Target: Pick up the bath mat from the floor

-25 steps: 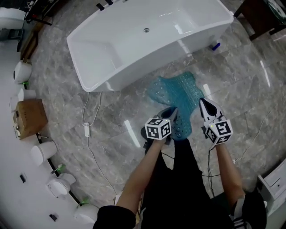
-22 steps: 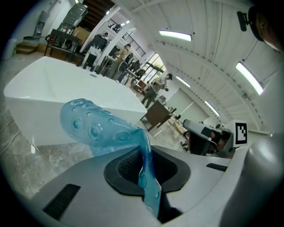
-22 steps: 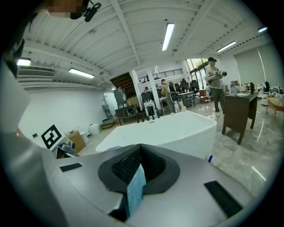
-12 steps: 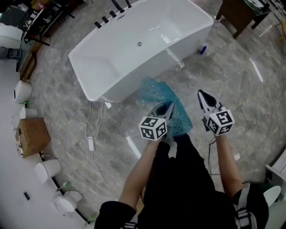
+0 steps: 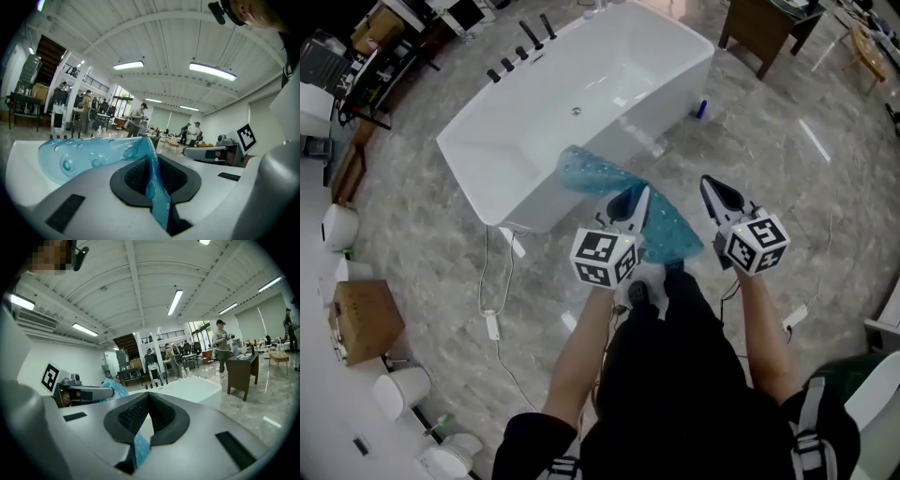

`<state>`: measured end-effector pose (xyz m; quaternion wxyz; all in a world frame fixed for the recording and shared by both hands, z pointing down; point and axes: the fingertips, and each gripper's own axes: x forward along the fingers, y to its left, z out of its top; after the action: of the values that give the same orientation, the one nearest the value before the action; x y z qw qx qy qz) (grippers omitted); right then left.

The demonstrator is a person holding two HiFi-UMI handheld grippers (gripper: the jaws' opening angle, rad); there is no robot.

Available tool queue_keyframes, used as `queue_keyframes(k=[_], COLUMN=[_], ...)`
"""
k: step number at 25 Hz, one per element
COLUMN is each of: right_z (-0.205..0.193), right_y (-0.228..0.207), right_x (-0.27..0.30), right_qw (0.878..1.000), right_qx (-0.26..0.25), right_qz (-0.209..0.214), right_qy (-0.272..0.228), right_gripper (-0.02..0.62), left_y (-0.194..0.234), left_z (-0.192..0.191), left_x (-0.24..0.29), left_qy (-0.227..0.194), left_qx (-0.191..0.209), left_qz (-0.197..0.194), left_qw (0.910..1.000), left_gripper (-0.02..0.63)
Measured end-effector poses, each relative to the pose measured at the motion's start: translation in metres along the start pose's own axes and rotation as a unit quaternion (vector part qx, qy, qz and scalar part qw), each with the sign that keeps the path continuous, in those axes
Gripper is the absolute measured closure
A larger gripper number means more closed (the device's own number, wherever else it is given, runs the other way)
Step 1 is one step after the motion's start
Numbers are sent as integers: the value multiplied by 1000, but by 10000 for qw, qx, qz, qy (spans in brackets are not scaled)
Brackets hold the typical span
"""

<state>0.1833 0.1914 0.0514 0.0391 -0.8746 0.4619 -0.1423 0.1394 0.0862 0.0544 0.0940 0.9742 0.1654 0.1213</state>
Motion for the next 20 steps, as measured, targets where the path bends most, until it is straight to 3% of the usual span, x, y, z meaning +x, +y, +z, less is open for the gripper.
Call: queue_keyframes(k=[8,20], right_z=[49,99], right_y=[44,81], right_x=[-37,-53], right_qw=[9987,9930], right_qx=[-125,-626], right_qz=[347,504], right_qy=[-354,-860], right_gripper=[583,583], left_y=[-31,-38], left_z=[47,99], left_x=[-44,-68], left_qy=[-271,-511], left_qx=[936,1213], left_qz=[-210,-407], left_qw=[9950,9905], left_gripper=[561,561])
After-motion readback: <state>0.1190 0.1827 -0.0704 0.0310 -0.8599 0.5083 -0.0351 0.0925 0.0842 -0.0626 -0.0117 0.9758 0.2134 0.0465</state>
